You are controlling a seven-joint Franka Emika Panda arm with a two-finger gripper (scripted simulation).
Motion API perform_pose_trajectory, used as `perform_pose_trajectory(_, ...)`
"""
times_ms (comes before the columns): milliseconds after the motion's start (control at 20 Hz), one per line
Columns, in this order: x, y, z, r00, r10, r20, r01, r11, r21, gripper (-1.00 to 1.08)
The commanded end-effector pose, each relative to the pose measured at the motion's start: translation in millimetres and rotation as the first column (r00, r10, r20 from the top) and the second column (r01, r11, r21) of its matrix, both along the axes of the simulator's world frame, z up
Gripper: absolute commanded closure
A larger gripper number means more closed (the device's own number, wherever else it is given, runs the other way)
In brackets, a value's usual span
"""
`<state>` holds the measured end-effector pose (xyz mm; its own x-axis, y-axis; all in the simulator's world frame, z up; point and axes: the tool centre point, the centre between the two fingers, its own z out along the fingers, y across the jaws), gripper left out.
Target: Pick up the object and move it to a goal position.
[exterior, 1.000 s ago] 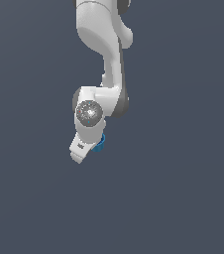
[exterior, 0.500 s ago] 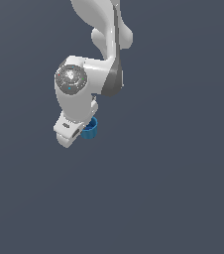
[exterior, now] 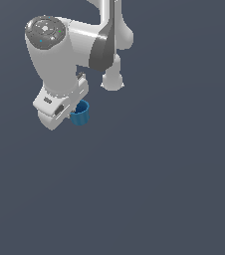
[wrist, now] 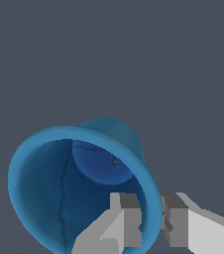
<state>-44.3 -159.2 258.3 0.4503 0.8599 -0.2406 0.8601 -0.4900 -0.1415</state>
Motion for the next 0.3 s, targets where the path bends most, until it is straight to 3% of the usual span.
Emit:
perform_pose_trajectory(0,-2.4,-4.5,13.0,1.0,0.001,0.001,-0.001,1.0,0.0,1.08)
perform_pose_trajectory(250,-3.8,-7.8,21.5,1.0,0.001,0.001,-0.001,1.0,0.0,1.08)
